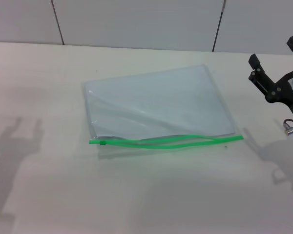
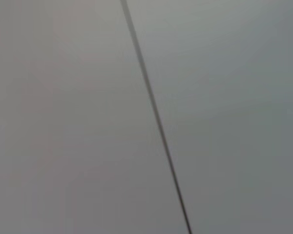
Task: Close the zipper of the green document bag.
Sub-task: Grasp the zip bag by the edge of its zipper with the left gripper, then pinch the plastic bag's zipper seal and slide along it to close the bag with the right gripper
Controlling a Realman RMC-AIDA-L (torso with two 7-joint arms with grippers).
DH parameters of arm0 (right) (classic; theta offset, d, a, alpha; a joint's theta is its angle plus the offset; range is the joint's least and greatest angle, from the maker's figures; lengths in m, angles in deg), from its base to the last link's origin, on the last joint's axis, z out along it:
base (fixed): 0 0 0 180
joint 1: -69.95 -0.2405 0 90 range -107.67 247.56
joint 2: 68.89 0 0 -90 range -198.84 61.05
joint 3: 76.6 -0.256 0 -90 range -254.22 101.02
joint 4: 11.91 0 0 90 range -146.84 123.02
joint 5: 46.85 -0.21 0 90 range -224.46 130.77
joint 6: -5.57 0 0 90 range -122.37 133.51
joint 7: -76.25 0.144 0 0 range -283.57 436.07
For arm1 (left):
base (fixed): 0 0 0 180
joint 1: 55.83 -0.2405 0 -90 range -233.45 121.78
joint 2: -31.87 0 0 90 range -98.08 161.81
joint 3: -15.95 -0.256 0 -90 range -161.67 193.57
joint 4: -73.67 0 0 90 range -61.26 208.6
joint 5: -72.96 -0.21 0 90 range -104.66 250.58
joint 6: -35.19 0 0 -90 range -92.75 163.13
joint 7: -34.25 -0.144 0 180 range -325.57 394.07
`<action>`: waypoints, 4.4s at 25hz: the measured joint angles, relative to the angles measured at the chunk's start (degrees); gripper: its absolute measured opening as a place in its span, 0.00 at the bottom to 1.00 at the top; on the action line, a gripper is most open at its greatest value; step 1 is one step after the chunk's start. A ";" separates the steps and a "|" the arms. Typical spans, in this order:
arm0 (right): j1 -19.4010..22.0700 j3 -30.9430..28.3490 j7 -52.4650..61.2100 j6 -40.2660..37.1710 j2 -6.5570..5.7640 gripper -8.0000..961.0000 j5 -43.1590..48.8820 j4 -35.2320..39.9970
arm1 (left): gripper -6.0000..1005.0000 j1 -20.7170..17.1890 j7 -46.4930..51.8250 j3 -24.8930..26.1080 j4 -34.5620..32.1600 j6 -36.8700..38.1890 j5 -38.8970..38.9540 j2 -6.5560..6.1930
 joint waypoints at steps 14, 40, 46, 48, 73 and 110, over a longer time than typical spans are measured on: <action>-0.09 -0.13 0.00 0.20 -0.07 0.92 -0.08 -0.15 | 0.49 -0.10 -3.85 -6.62 6.02 -3.15 -11.78 0.13; -0.13 -0.31 0.00 0.83 -0.07 0.92 -0.09 0.11 | 0.49 2.72 -30.80 -8.17 6.32 -14.35 -34.90 0.12; -0.25 -0.15 0.00 0.47 -0.07 0.92 -0.09 -0.17 | 0.49 5.00 -28.44 -8.27 6.56 -17.17 -39.28 -0.01; -0.25 -0.19 0.00 0.41 -0.07 0.92 -0.09 -0.23 | 0.50 4.87 -28.31 -8.27 6.57 -17.95 -39.79 0.07; -1.33 0.25 0.31 0.24 0.02 0.91 0.43 -0.81 | 0.47 12.48 -26.64 -8.35 6.38 -24.76 -43.63 -0.91; -16.45 13.56 -18.78 20.19 0.28 0.77 19.57 -5.67 | 0.06 15.43 -26.60 -8.28 4.11 -20.25 -43.94 -0.79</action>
